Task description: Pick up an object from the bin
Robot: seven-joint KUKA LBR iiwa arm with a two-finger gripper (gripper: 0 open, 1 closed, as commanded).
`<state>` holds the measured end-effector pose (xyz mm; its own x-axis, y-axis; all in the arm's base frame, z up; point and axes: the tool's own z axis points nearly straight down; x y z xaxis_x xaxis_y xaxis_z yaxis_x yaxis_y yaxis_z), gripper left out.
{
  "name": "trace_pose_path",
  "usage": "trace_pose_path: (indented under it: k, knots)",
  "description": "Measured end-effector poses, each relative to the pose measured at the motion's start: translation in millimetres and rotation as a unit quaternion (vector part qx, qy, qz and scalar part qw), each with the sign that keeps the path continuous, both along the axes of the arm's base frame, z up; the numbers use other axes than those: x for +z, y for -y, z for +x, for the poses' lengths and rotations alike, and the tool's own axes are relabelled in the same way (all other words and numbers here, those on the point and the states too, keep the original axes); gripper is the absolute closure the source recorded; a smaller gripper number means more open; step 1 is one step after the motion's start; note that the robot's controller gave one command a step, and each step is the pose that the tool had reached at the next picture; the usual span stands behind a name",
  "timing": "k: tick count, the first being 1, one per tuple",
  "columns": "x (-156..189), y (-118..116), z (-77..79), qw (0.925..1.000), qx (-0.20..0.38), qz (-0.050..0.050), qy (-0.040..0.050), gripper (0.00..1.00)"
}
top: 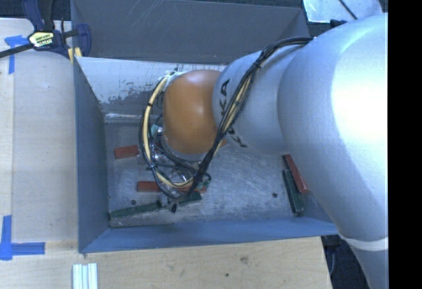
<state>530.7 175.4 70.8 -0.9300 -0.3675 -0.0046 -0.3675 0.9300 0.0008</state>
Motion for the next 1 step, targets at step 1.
trace_pose_path:
  k: [1]
  knots:
    - [1.1, 1.9, 0.4, 1.0000, 0.000, -0.001, 0.0008, 1.00]
